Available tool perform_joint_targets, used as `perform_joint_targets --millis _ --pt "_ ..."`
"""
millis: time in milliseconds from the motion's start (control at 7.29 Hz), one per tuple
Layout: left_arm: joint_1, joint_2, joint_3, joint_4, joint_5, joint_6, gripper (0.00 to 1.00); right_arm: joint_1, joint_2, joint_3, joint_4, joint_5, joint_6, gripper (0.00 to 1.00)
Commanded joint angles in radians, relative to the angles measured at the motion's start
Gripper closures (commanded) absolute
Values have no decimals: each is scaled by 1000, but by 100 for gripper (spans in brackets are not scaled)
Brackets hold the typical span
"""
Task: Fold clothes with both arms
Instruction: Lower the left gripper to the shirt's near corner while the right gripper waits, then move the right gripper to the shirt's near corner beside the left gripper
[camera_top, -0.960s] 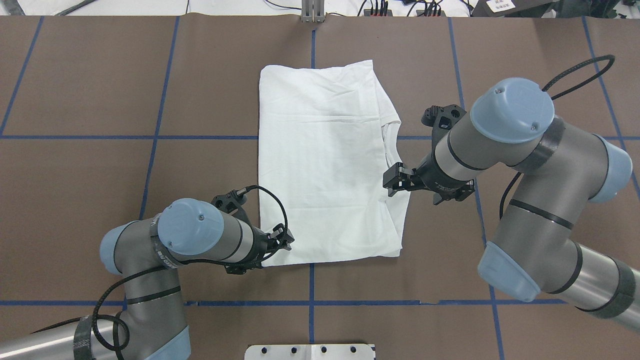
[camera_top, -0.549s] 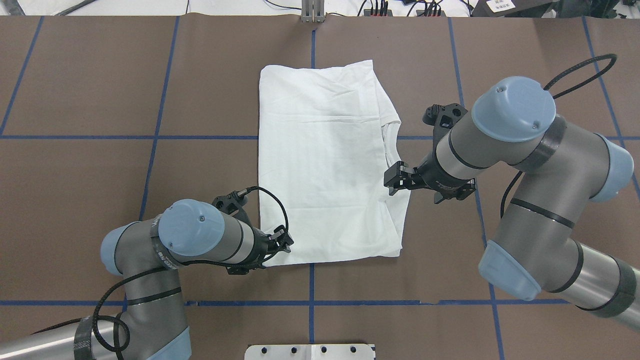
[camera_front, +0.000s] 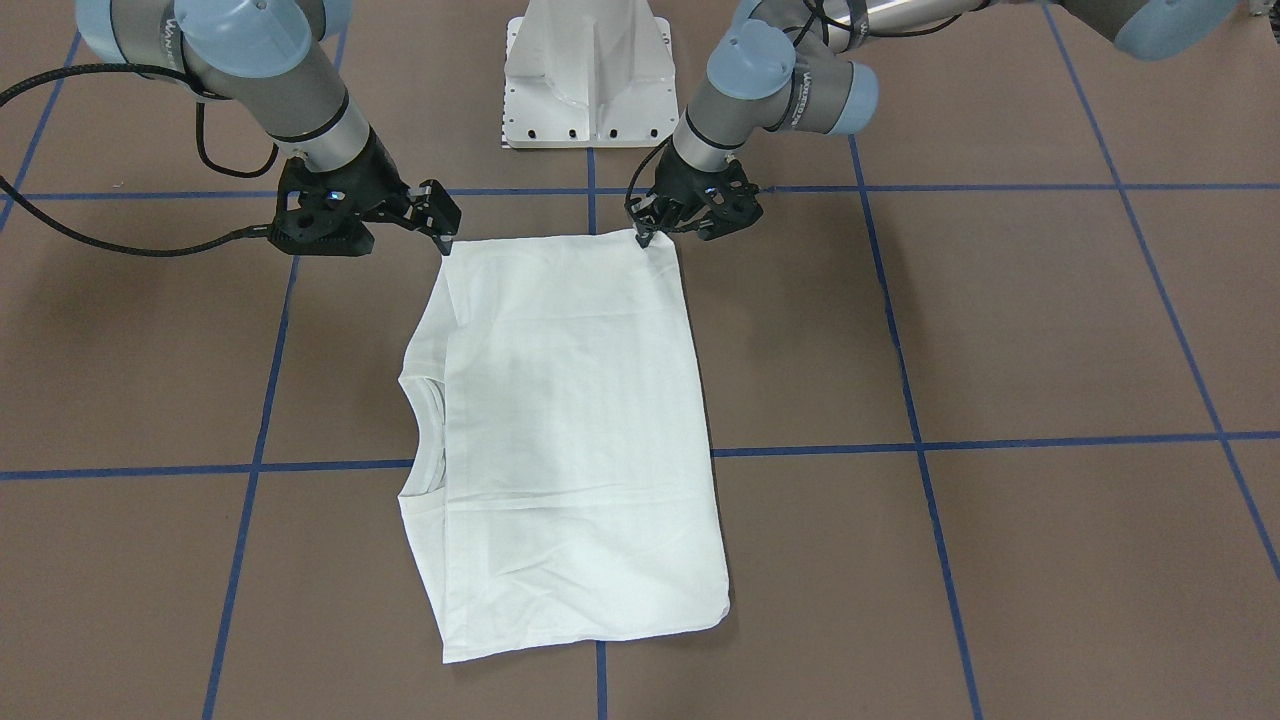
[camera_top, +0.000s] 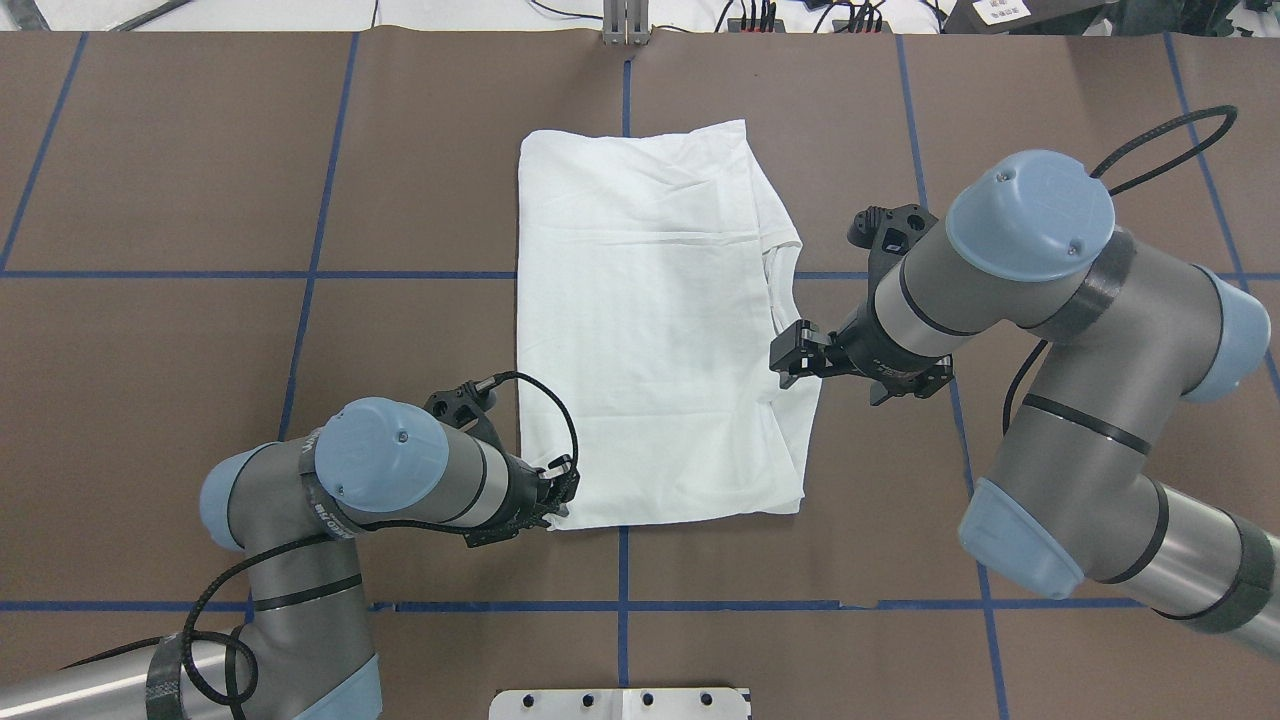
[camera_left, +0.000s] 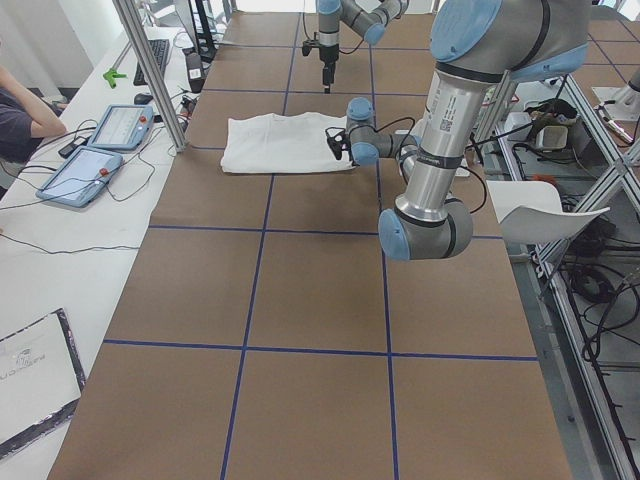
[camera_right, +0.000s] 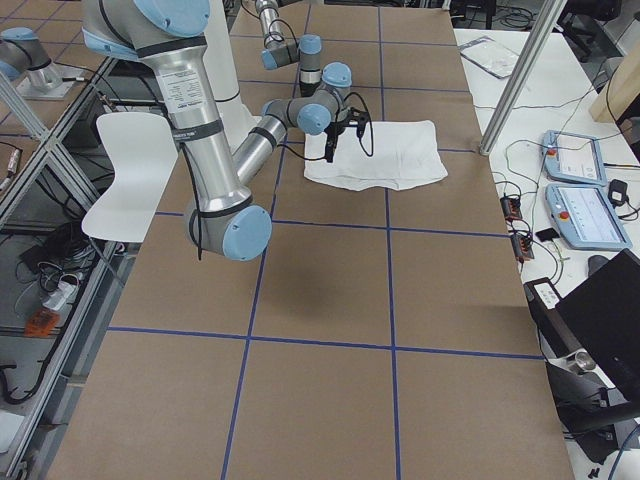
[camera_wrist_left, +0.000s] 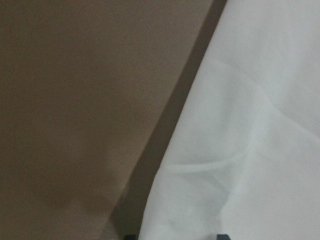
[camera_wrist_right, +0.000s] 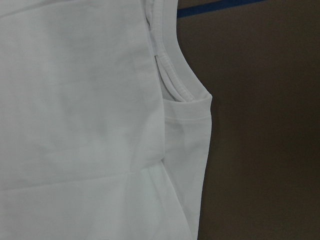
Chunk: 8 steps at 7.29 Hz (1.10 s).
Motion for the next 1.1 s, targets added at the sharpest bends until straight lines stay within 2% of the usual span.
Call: perform_joint_targets --millis 0,137,274,412,686,823,960 --pt "-4 2 -8 0 0 2 78 3 0 -7 0 0 -1 0" --pt "-4 -1 -13 0 -1 0 100 3 1 -7 0 0 2 0" --pt "-6 -1 -25 6 -3 0 100 1 0 -5 0 -2 11 0" --pt "-6 -3 -37 8 -5 0 100 -20 -5 -2 2 -20 119 0" --pt "-6 -4 -40 6 -6 0 100 -199 5 -7 -9 -227 415 0" --pt "-6 -7 -39 6 -6 2 100 -262 6 -17 -14 -294 496 0" --pt "-6 -7 -39 6 -6 0 100 -287 6 -31 -14 -313 599 0"
